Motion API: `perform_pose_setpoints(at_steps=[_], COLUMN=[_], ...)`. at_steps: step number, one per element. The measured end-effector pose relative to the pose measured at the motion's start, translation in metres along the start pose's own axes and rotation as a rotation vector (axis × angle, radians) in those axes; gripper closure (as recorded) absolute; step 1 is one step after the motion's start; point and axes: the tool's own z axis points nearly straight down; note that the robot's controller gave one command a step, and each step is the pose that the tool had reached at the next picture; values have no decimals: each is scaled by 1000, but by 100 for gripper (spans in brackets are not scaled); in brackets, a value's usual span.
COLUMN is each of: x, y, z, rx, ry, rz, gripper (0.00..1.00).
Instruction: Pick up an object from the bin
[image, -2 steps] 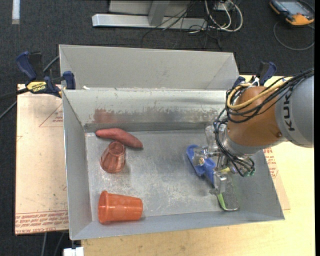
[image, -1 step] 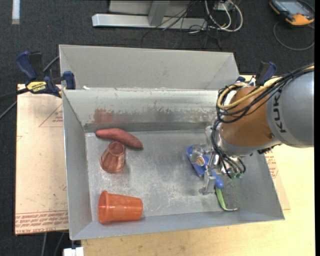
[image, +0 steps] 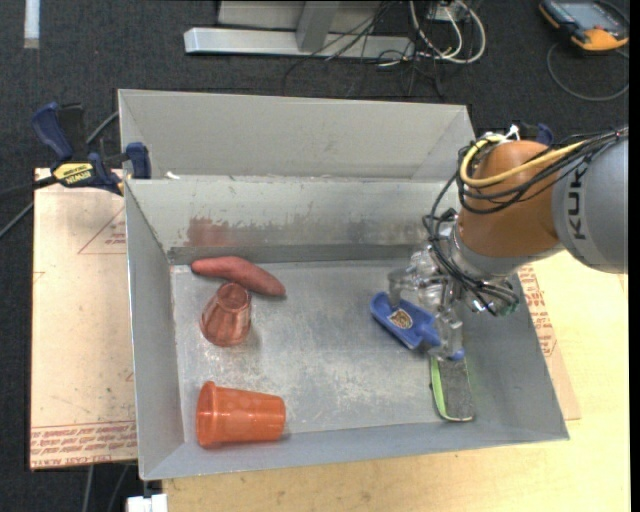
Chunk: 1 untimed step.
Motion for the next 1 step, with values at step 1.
perform_pose_setpoints(at_steps=[1], x=[10], y=[-16], z=[20], rx=[6], ry=[-15], rz=[-37], gripper=[100])
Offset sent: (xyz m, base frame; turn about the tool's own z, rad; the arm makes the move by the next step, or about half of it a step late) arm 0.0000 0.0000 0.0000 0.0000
